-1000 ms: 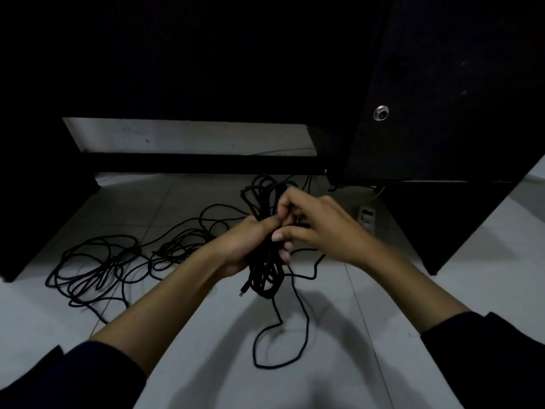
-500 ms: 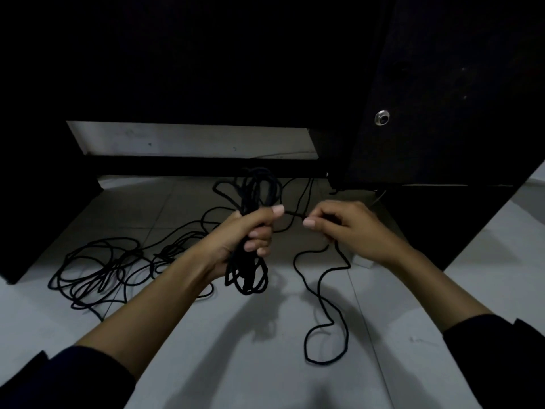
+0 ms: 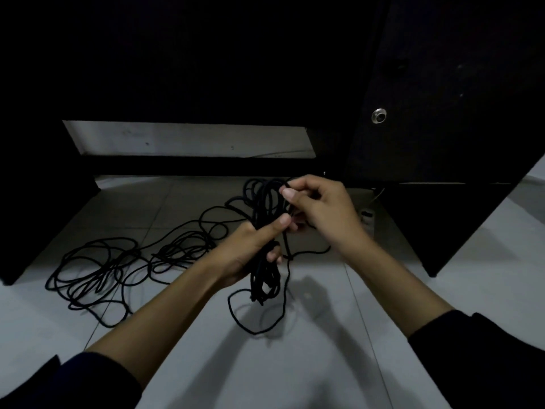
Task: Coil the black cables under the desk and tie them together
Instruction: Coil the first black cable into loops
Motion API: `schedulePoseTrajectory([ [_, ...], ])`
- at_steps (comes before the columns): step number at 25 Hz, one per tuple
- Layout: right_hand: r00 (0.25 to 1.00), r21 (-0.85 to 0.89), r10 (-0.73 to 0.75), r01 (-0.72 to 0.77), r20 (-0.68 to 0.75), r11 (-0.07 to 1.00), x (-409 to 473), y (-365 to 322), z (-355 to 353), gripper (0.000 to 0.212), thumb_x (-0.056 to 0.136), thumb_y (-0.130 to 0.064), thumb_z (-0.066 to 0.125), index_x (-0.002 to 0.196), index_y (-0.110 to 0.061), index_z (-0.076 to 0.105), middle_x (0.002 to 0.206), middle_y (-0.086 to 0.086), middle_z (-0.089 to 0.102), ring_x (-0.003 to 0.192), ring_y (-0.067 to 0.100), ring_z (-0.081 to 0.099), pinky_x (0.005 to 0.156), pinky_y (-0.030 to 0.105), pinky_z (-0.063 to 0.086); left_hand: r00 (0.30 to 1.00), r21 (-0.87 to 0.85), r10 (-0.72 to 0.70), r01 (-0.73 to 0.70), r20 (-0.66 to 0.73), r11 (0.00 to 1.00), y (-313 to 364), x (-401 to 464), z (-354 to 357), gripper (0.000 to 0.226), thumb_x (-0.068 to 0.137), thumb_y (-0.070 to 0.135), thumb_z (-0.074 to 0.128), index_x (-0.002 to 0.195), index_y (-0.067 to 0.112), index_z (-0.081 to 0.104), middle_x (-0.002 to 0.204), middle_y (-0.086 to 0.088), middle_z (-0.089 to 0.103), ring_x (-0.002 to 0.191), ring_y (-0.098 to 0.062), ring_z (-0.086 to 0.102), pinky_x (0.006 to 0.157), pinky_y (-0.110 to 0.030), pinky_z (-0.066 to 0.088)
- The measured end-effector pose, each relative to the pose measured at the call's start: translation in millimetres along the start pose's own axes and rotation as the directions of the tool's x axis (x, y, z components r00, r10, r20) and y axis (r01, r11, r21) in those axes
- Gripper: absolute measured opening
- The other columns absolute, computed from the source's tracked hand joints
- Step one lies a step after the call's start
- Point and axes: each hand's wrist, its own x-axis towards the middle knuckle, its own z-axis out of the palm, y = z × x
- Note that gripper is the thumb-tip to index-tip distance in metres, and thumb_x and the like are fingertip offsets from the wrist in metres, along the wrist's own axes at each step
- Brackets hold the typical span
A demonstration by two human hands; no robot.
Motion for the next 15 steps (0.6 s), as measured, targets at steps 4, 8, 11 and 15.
schedulePoseTrajectory([
  [4, 0.982, -0.205, -0.106, 0.073, -0.156, 0.976, 3, -1, 3, 0.004, 0.087, -0.023, 0.069, 0.089, -0.022, 0.065, 0.071, -0.009, 0.06, 0.063, -0.002, 0.058, 0.057, 0.012, 0.045, 1.0, 0.173, -0.024, 0.021, 0.017, 0.985, 9, -1, -1, 0.037, 0.096, 0.039, 0.049, 0.097, 0.007, 0.067, 0.084, -0.003, 0.074, 0.054, -0.009, 0.047, 0.066, -0.023, 0.049],
  [8, 0.977, -0.17, -0.102, 0.07, -0.189, 0.983, 4, 3, 1, 0.024, 0.083, -0.025, 0.073, 0.087, -0.026, 0.049, 0.074, -0.004, 0.056, 0.071, 0.011, 0.06, 0.063, 0.03, 0.054, 0.999, 0.288, -0.037, 0.038, -0.007, 0.957, 9, 0, -5, 0.037, 0.095, 0.043, 0.049, 0.082, 0.013, 0.067, 0.075, -0.001, 0.072, 0.079, -0.005, 0.064, 0.087, -0.025, 0.043],
  [11, 0.983, -0.144, -0.102, 0.08, -0.15, 0.986, -1, 11, 5, 0.013, 0.089, -0.03, 0.066, 0.092, -0.026, 0.054, 0.084, -0.009, 0.058, 0.078, 0.003, 0.059, 0.07, 0.027, 0.053, 0.998, -0.003, -0.053, 0.052, -0.043, 0.999, 8, 1, 0, 0.033, 0.095, 0.036, 0.054, 0.075, 0.01, 0.058, 0.053, 0.0, 0.048, 0.062, -0.014, 0.061, 0.078, -0.031, 0.053],
  [15, 0.967, 0.245, 0.18, -0.221, 0.181, 0.944, -25, 26, 24, 0.04, 0.097, -0.051, 0.037, 0.113, -0.017, 0.051, 0.087, -0.005, 0.067, 0.078, 0.01, 0.066, 0.072, 0.029, 0.055, 0.995, -0.161, -0.054, 0.039, -0.088, 0.986, 12, 7, 4, 0.042, 0.094, 0.038, 0.056, 0.057, 0.018, 0.055, 0.047, 0.002, 0.035, 0.049, -0.013, 0.043, 0.057, -0.026, 0.05],
])
